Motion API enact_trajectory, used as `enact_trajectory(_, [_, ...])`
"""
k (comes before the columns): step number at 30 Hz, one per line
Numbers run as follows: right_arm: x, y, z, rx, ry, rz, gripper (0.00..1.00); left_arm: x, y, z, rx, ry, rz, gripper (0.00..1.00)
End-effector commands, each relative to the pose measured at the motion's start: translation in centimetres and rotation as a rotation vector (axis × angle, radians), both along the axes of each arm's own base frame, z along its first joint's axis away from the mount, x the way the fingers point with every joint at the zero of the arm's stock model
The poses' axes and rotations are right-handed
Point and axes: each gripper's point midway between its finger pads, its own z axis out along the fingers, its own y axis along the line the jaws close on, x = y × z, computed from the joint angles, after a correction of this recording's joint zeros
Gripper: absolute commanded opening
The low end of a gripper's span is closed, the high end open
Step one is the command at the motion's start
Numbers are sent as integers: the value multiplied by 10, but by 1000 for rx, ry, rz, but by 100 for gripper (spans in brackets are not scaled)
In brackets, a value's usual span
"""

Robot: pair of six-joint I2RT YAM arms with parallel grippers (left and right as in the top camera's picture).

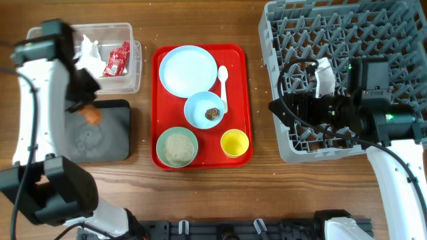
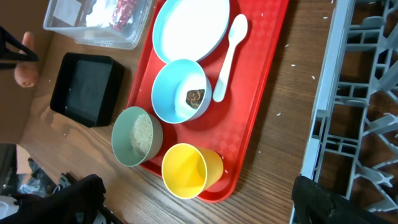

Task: Sort waste into correct bins and load items into the dishwasher rack
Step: 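Place the carrot onto the black tray with left gripper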

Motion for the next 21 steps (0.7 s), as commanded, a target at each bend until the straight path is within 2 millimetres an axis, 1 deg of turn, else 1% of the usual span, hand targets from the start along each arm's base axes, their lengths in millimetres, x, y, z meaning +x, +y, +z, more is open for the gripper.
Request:
enact_trajectory(1, [3,0,5,-16,-30,11,100,-18,38,-31,-44,-46,282,10])
enact_trajectory(2, [3,0,5,-16,-30,11,100,-20,42,-47,-77,-62,321,10])
enact_trajectory(5, [3,0,5,-15,-28,10,100,-27,44,-88,-146,-87,367,11])
enact_trajectory(6, [3,0,5,-14,-28,10,100,-31,44,-100,-145,-85,372,13])
enact_trajectory(7, [3,0,5,-15,-28,10,100,-35,44,-111,-144,-86,376,18])
enact_trajectory(8, [3,0,5,-14,-28,10,100,-37,43,-119,-142,-85,376,26])
enact_trajectory(9, [3,0,5,-15,-28,10,100,-38,42,-123,-141,-88,376,41])
enact_trajectory(10, [2,0,5,-15,-25,10,100,-38,42,-124,-141,-90,375,63])
enact_trajectory(11, [2,0,5,-15,-24,10,100,-37,42,-124,-146,-93,369,74])
enact_trajectory(12, [1,0,4,-15,-20,10,100,-35,43,-121,-145,-102,362,83])
enact_trajectory(13, [1,0,4,-15,-17,10,100,-32,44,-116,-144,-108,357,87])
enact_trajectory(14, [0,0,3,-15,-13,10,100,-27,45,-107,-146,-118,335,89])
enact_trajectory(15, [0,0,3,-15,-12,10,100,-19,47,-88,-147,-145,313,90])
enact_trajectory(16, [0,0,3,-15,-13,10,100,-10,45,-69,-165,-180,277,90])
enact_trajectory(17, [0,0,3,-15,-13,10,99,1,38,-50,-200,-227,209,90])
enact_trajectory(18, [0,0,4,-15,-15,10,100,11,27,-34,-239,-274,123,90])
enact_trajectory(19, [1,0,4,-15,-18,10,100,23,12,-16,-279,-329,21,90])
enact_trajectory(20, [2,0,5,-14,-24,9,100,32,-10,4,-313,-385,-112,92])
enact_trajectory(21, [3,0,5,-12,-25,6,100,36,-33,16,-322,-413,-223,92])
